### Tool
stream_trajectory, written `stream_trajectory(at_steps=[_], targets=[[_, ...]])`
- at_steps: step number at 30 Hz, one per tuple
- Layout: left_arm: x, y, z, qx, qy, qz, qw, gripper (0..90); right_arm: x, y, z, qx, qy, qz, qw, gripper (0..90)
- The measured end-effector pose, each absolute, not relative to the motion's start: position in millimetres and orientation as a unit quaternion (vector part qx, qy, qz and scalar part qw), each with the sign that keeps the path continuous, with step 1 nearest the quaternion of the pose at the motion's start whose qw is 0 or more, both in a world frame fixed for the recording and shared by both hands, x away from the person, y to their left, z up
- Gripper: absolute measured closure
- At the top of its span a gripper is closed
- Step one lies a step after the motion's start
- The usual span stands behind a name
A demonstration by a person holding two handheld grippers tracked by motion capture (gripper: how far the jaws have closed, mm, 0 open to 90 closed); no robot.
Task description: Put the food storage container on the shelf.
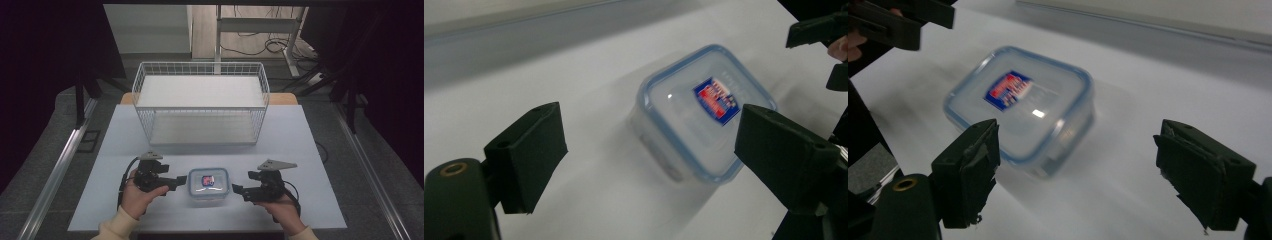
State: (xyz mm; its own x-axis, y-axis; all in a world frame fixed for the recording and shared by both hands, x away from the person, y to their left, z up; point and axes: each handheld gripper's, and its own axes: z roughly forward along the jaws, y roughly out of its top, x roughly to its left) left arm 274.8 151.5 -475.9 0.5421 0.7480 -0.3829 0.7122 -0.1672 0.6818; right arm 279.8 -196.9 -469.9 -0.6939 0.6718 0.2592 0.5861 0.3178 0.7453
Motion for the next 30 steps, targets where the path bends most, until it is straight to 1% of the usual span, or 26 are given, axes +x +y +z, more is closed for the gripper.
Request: stream_trajectory(at_steps=[1,3,5,6,7,8,10,11,12,13,14,16,20,22,23,26,27,30], targets=[[279,149,-477,0.764,0.478,0.011,0.433,12.5,282,-188,-467,0.385,0.816,0.429,0.043,17.9],[281,148,-479,0.763,0.481,0.002,0.432,12.5,283,-185,-467,0.385,0.818,0.426,0.04,17.9],[282,150,-483,0.754,0.486,-0.017,0.441,13.7,287,-177,-470,0.391,0.818,0.422,0.024,17.7],[283,152,-486,0.749,0.49,-0.034,0.445,15.5,290,-173,-475,0.4,0.815,0.418,0.009,17.8],[283,152,-486,0.749,0.49,-0.034,0.445,15.6,290,-173,-475,0.4,0.815,0.418,0.009,17.8],[283,154,-487,0.745,0.494,-0.04,0.446,15.7,293,-172,-480,0.41,0.808,0.423,-0.008,18.1],[284,154,-490,0.744,0.498,-0.044,0.443,15.7,294,-172,-483,0.415,0.805,0.424,-0.016,18.2],[286,151,-494,0.736,0.502,-0.062,0.451,16.2,298,-171,-488,0.426,0.799,0.424,-0.032,18.3],[288,149,-497,0.732,0.502,-0.076,0.454,16.3,299,-170,-490,0.429,0.797,0.423,-0.038,18.3],[288,149,-497,0.732,0.502,-0.076,0.454,16.2,299,-170,-490,0.429,0.797,0.423,-0.038,18.3],[290,146,-501,0.73,0.505,-0.092,0.452,16.2,300,-169,-492,0.431,0.797,0.42,-0.043,18.2],[291,139,-509,0.738,0.507,-0.093,0.436,16.3,303,-164,-496,0.434,0.796,0.418,-0.06,17.9],[290,135,-513,0.74,0.506,-0.097,0.433,17.6,305,-165,-500,0.435,0.792,0.421,-0.075,17.7],[289,135,-516,0.732,0.506,-0.116,0.442,18.5,308,-166,-502,0.437,0.789,0.422,-0.09,17.5],[290,135,-521,0.721,0.512,-0.141,0.445,18.9,309,-166,-504,0.439,0.787,0.422,-0.097,17.5],[291,135,-522,0.724,0.513,-0.134,0.441,20.6,310,-166,-506,0.441,0.785,0.423,-0.104,17.5],[291,135,-522,0.722,0.511,-0.141,0.444,22.7,311,-164,-507,0.443,0.784,0.42,-0.109,17.5],[290,135,-523,0.724,0.506,-0.148,0.444,25.3,313,-163,-509,0.447,0.783,0.417,-0.111,17.5]])
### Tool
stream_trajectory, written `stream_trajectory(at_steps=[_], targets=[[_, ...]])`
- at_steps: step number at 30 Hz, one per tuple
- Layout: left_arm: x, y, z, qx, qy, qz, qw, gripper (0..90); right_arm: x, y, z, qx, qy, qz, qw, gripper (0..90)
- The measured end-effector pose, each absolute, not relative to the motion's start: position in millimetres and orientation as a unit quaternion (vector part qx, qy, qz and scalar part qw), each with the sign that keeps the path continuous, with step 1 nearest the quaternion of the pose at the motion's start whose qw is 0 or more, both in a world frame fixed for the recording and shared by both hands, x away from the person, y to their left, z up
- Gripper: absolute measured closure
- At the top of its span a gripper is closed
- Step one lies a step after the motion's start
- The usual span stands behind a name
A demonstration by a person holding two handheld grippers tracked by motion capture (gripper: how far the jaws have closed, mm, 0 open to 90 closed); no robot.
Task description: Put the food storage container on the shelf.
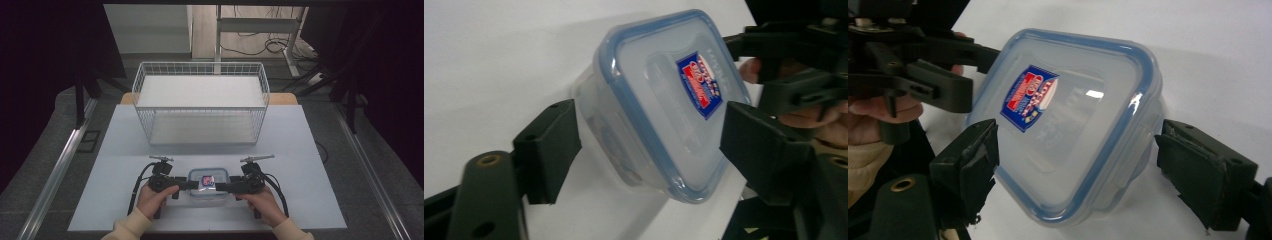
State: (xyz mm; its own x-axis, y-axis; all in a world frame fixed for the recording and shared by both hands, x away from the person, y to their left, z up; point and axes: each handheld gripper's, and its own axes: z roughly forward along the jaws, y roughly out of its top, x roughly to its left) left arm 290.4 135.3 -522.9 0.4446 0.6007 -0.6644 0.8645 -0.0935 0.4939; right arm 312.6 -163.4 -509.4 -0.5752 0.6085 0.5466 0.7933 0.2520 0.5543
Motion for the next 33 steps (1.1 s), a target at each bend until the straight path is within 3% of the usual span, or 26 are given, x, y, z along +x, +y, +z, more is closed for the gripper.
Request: stream_trajectory(at_steps=[6,10,18,33], targets=[[290,134,-525,0.722,0.504,-0.164,0.444,32.9,313,-161,-514,-0.458,-0.78,-0.41,0.123,20.1],[290,136,-529,0.712,0.513,-0.175,0.446,40.2,314,-164,-515,-0.469,-0.768,-0.415,0.138,27.5],[291,141,-533,0.696,0.52,-0.192,0.456,45.0,317,-171,-518,-0.494,-0.746,-0.417,0.16,39.0],[284,142,-529,0.694,0.516,-0.183,0.467,50.0,310,-181,-516,-0.498,-0.73,-0.437,0.172,48.4]])
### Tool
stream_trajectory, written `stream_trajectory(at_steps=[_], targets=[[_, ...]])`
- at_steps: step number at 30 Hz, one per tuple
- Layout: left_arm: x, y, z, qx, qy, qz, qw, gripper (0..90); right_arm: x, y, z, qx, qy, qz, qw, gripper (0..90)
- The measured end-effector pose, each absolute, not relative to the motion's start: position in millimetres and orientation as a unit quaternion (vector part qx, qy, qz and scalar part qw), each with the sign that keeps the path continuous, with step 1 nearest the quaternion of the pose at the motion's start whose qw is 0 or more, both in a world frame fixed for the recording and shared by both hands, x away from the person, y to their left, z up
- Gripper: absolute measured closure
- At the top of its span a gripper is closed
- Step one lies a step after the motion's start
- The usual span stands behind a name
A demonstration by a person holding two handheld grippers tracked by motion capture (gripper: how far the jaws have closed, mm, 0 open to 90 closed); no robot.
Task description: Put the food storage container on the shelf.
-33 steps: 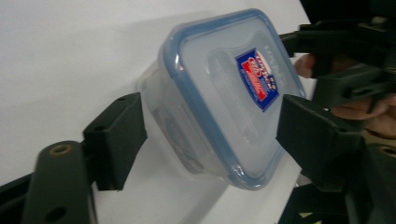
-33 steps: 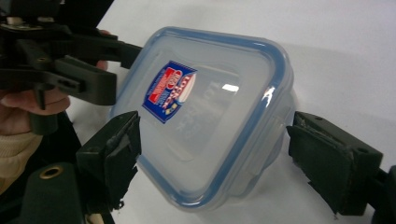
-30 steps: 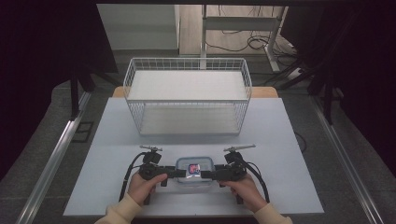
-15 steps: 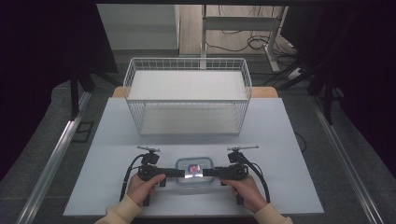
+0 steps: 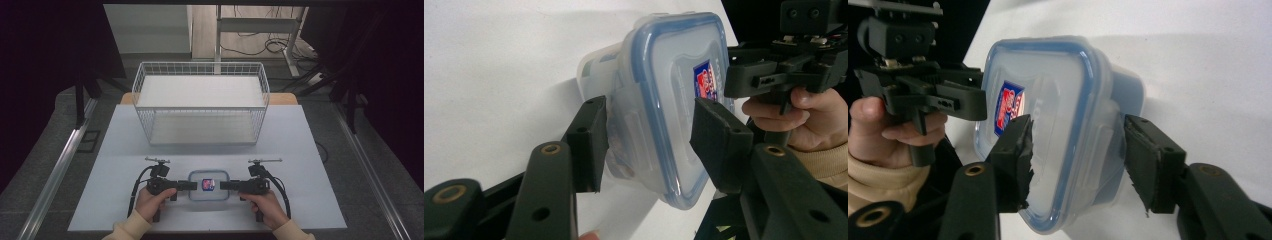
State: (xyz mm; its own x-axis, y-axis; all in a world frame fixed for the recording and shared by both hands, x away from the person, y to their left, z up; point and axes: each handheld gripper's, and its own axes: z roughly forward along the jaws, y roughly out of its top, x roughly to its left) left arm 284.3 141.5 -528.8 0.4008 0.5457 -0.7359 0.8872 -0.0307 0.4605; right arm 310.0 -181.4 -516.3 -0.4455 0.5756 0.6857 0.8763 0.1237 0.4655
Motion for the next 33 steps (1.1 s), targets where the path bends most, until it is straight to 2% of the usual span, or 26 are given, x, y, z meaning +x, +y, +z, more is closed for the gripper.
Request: stream_trajectory(at_steps=[33], targets=[[280.5,141.1,-520.2,0.688,0.517,-0.175,0.479,52.8,308.4,-184.7,-509.3,-0.497,-0.726,-0.442,0.175,50.9]])
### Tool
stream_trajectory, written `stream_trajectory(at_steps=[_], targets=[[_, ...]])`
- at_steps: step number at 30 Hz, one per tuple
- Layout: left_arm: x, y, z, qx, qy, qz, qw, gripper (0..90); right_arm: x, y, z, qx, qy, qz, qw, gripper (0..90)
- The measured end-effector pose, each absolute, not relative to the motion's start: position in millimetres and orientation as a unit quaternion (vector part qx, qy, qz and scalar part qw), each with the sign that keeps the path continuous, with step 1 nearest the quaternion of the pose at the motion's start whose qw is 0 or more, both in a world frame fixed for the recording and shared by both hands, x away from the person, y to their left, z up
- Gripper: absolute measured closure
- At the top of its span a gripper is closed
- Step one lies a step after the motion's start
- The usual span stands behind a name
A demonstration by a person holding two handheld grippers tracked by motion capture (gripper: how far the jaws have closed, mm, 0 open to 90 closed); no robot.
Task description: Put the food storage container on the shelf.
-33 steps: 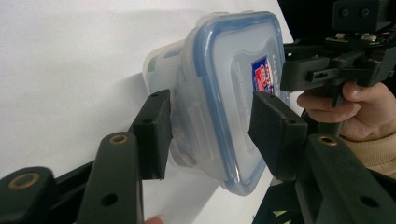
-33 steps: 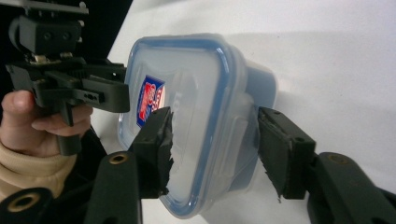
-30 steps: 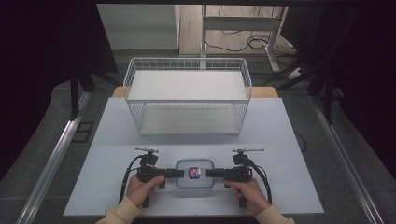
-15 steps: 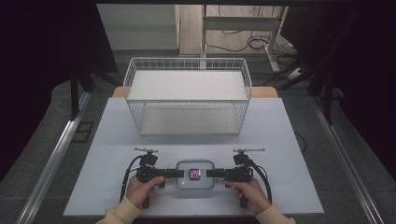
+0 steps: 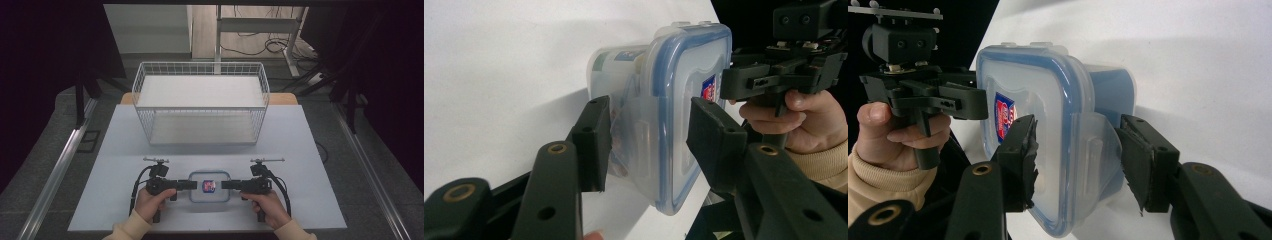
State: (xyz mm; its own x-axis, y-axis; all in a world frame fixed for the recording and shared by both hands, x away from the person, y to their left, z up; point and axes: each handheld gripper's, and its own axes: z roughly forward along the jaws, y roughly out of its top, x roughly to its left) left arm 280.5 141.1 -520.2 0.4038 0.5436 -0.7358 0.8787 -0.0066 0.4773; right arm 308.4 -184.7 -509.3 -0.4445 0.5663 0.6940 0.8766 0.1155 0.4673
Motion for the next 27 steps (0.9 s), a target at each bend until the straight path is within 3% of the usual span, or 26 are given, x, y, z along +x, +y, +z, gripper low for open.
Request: stream_trajectory(at_steps=[18,27], targets=[[289,145,-506,0.688,0.506,-0.165,0.494,53.3,318,-183,-494,-0.484,-0.731,-0.451,0.164,50.9],[299,150,-480,0.692,0.495,-0.146,0.505,53.4,328,-178,-472,-0.472,-0.734,-0.465,0.15,50.9]])
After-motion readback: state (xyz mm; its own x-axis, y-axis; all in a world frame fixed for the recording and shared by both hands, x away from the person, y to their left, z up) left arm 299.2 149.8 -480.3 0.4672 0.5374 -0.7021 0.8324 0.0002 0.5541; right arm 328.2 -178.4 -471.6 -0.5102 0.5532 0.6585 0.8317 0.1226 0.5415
